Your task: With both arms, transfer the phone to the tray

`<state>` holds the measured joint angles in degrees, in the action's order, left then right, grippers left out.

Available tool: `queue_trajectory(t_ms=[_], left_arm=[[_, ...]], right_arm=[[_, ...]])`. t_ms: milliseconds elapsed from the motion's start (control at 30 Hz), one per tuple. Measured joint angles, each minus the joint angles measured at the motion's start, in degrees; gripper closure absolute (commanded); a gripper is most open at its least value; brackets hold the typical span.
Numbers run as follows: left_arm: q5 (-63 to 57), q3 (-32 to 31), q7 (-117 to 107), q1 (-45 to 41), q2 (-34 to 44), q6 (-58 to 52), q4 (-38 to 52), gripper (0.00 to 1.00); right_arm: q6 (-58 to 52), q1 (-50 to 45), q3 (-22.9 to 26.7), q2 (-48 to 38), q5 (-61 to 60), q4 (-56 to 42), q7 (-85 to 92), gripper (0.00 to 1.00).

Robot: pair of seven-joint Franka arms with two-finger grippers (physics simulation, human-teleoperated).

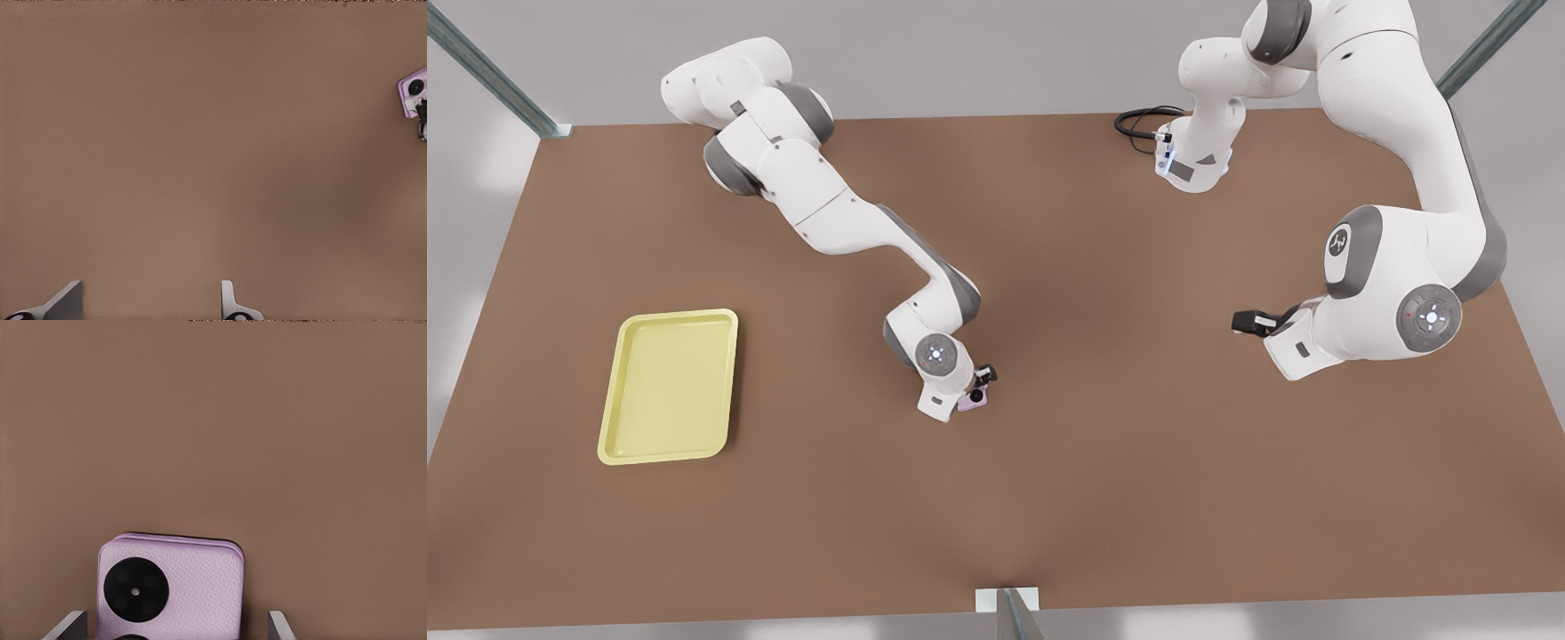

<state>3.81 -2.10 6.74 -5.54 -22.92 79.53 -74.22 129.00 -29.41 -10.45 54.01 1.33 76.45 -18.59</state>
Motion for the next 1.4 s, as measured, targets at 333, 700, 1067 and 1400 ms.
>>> queue_trajectory(t_ms=[333,700,1067,1400], left_arm=[[0.0,0.0,0.6,0.0,0.0,1.7,0.0,0.00],[-0.1,0.0,1.0,0.0,-0.6,2.3,0.3,0.00],[0.0,0.0,1.2,0.0,-0.6,2.4,1.7,0.00],[-0.4,2.1,1.1,0.5,1.0,2.0,3.6,0.00]], right_arm=[[1.0,-0.5,0.0,0.6,1.3,-0.1,1.2,0.00],[1.4,-0.5,0.0,0.3,2.1,-0.6,2.0,0.18],[0.3,15.4,0.5,-21.2,2.8,20.0,3.1,0.23],[4.9,49.1,0.6,-29.1,5.4,37.5,17.6,0.23]])
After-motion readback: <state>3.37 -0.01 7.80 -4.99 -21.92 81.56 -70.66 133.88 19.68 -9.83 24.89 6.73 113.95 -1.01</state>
